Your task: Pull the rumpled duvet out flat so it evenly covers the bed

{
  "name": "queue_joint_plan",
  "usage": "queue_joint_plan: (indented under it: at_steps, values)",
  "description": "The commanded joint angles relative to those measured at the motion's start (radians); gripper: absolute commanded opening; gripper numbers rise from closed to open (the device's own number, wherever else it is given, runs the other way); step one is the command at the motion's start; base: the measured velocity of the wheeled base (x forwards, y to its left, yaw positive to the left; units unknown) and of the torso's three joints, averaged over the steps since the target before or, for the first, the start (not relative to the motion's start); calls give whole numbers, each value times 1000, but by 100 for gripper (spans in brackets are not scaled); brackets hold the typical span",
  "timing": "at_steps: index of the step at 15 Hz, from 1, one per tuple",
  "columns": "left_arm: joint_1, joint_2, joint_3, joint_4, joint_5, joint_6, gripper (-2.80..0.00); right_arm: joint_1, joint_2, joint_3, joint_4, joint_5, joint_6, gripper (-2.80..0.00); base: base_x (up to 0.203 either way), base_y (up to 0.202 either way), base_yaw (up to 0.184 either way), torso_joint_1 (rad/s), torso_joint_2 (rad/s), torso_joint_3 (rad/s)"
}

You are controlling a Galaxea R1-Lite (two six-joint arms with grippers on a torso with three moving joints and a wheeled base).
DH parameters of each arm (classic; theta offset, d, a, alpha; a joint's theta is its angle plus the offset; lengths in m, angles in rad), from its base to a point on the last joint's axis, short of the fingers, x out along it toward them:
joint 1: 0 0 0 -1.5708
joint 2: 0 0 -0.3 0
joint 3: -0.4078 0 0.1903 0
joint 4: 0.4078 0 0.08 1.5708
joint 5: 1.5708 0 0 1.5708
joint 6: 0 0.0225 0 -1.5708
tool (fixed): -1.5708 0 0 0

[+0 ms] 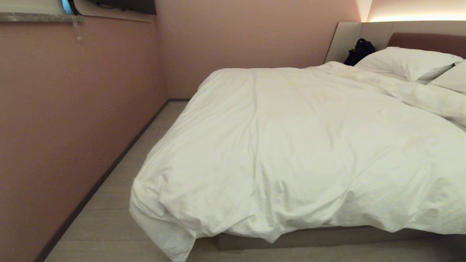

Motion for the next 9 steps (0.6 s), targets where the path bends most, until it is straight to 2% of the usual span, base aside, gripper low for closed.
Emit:
queue_joint_plan:
  at_steps: [1, 9]
  values:
    - [0, 0, 0, 0, 1, -1, -280, 0, 0, 0, 0, 0, 0, -280, 0, 196, 0, -2, 4, 2]
    - [0, 0, 0, 1, 0, 1, -280, 1, 0, 0, 0, 0, 0, -280, 0, 197, 0, 2, 3, 2]
